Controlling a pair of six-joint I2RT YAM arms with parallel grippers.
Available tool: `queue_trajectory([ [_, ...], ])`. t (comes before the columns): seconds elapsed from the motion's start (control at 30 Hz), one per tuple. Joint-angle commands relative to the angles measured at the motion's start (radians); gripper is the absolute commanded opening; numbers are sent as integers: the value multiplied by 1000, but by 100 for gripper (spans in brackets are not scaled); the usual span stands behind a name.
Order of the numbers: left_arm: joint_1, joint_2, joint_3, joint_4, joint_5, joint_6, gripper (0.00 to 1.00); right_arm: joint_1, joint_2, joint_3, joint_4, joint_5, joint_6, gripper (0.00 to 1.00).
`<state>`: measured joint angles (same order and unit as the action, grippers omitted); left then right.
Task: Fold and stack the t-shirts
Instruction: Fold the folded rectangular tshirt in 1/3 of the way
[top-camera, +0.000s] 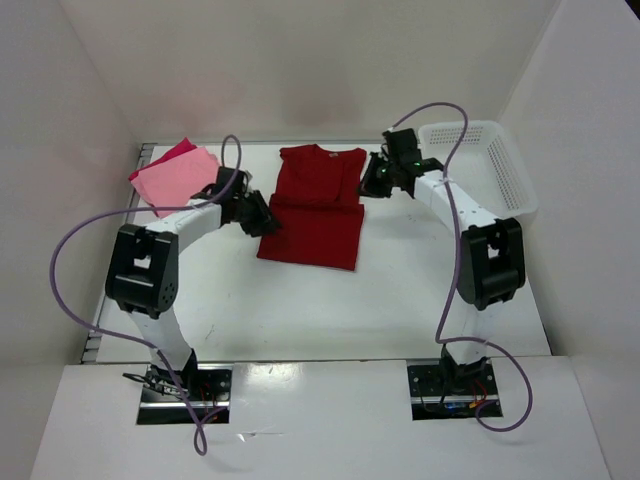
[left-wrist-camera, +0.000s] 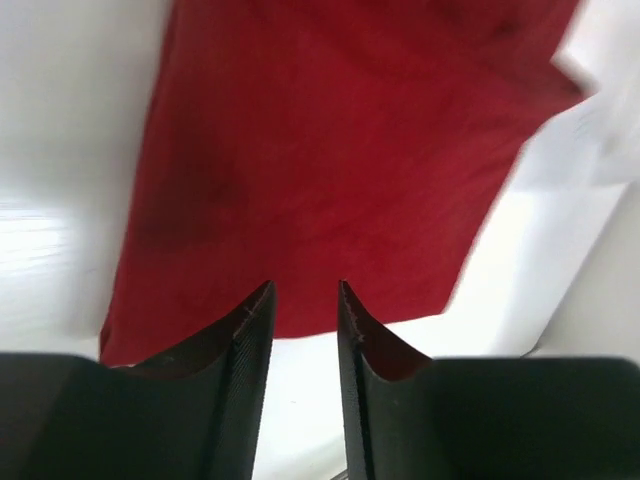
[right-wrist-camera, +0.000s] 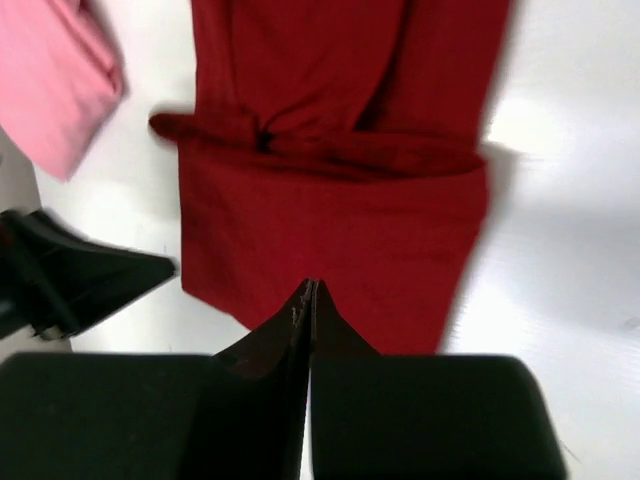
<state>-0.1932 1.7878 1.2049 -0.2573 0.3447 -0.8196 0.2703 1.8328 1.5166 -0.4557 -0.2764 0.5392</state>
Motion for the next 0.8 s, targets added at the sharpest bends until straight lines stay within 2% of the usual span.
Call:
queue_trajectory([
  [0.0,-18,77,-31,61,34,-7,38,122,110,25,3,-18,-21,0],
  [0.13,-18,119,-45,61,-12,2,38,176,206,82,35,-56,-1,0],
  [0.3,-18,130,-114,61,-9,2,38,187,264,91,25,-20,8,7],
  [0.37,-28,110,-168,61,5,-7,38,187,273,35,25,-6,21,7],
  [0.57,-28,-40,-310,37,57,-27,38,187,130,-251,120,3,88,7],
  [0.63,-40,-94,-344,18,98,-27,47,187,91,-300,105,3,88,7],
  [0.7,-40,-135,-334,-43,99,5,53,187,10,-340,91,3,88,14],
  [0.73,-40,-189,-321,-89,71,14,55,187,-60,-354,91,3,100,19],
  [0.77,-40,-217,-309,-109,59,23,60,187,-94,-380,91,3,100,29],
])
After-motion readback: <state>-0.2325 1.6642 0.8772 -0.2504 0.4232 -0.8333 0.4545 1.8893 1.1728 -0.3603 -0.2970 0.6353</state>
